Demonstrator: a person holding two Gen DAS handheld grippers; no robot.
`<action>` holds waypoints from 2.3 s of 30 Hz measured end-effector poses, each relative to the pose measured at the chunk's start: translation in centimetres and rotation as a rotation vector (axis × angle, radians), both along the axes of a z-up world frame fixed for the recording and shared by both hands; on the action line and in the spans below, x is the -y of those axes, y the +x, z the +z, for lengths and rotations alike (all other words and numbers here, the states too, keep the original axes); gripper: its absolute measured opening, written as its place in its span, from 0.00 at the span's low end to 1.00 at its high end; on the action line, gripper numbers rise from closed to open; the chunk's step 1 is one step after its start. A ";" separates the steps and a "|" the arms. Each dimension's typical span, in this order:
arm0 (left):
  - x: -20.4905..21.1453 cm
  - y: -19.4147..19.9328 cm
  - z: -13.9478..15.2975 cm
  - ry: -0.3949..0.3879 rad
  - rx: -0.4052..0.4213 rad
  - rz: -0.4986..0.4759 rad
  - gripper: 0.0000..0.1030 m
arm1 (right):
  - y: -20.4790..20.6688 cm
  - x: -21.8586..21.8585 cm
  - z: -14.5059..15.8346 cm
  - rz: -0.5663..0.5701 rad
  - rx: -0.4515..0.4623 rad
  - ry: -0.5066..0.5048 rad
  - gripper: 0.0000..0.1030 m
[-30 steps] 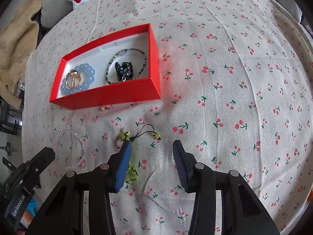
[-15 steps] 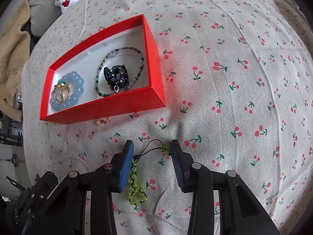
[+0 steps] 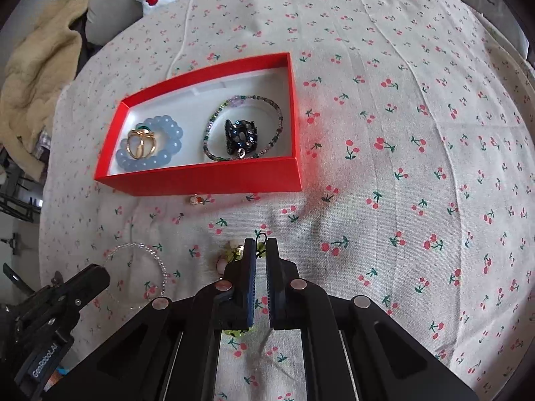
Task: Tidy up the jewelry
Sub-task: 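Carry the silver bracelet with left tool while right tool carries green charm to box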
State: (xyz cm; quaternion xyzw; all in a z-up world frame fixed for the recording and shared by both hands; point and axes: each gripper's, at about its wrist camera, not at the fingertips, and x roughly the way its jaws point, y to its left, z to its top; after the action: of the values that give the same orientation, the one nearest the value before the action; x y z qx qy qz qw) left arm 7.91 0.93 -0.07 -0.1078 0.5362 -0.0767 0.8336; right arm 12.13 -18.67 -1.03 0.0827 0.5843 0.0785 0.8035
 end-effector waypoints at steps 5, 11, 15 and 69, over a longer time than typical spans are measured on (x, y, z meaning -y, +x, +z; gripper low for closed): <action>0.2 0.0 0.2 -0.004 0.005 0.002 0.05 | -1.5 0.2 2.2 0.027 0.050 0.030 0.05; 0.5 -0.1 0.8 -0.014 0.019 -0.003 0.05 | -2.9 0.0 5.0 0.057 0.126 0.053 0.05; 0.6 -0.3 1.5 -0.026 0.037 -0.009 0.05 | -3.9 0.0 6.4 0.070 0.163 0.065 0.05; -0.4 9.1 2.0 -0.080 0.151 0.118 0.05 | 3.5 -2.4 9.2 -0.015 0.347 0.142 0.05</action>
State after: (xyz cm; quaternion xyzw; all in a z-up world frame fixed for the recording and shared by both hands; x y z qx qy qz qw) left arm 17.03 1.29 1.90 -0.1664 0.4612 -0.0568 0.8697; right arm 15.61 -16.30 8.12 0.1289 0.4290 0.1267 0.8850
